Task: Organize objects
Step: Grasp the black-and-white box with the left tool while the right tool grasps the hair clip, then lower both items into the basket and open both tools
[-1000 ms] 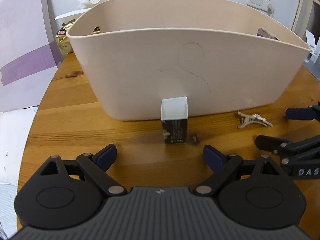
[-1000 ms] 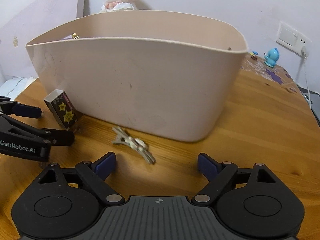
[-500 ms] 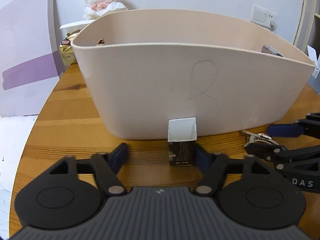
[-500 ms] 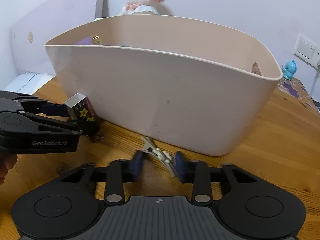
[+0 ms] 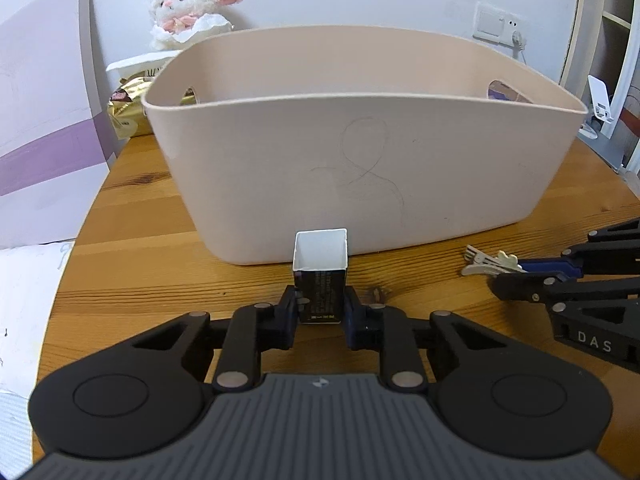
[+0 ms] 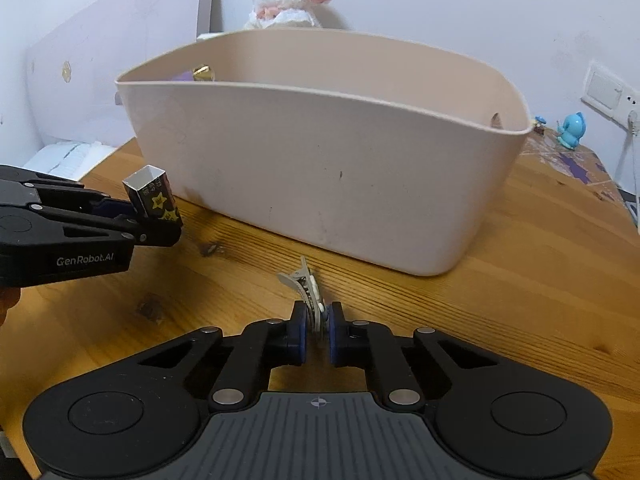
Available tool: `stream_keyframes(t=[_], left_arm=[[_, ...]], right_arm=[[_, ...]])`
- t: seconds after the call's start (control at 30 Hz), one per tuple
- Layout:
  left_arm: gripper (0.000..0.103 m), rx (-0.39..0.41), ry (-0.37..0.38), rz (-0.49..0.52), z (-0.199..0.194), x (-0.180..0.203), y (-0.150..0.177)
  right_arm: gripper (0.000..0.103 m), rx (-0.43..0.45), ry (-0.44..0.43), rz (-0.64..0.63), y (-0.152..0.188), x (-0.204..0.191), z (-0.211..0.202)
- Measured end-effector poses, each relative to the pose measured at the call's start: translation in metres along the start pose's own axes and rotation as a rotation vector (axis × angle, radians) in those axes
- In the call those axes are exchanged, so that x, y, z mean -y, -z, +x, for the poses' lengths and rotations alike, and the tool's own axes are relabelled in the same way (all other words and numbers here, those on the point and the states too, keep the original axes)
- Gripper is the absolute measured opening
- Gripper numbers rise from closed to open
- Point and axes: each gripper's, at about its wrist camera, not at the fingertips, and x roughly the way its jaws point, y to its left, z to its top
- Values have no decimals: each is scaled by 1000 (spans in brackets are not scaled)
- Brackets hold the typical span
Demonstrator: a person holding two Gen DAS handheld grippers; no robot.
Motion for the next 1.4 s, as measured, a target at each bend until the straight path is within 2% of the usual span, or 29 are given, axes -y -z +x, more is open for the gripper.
stream_keyframes(t=[0.23, 0.5, 0.73, 0.9, 1.07, 1.4], left_arm=[[25, 28, -5, 13, -27, 2, 2], [25, 93, -17, 36, -66, 7, -2], [25, 169, -31, 54, -93, 12, -19], [25, 213, -40, 70, -100, 14, -40], [25, 226, -61, 80, -90, 15, -63], [25, 139, -114, 60, -26, 12, -96]], right_arm=[[10, 81, 2, 9, -1, -3, -45], [10, 215, 25, 28, -12, 6, -100], [10, 301, 43, 50, -32, 23, -123], [10, 338, 51, 61, -50, 32, -122], [10, 344, 51, 81, -69, 41, -105], [10, 284, 59, 101, -93, 50, -48]])
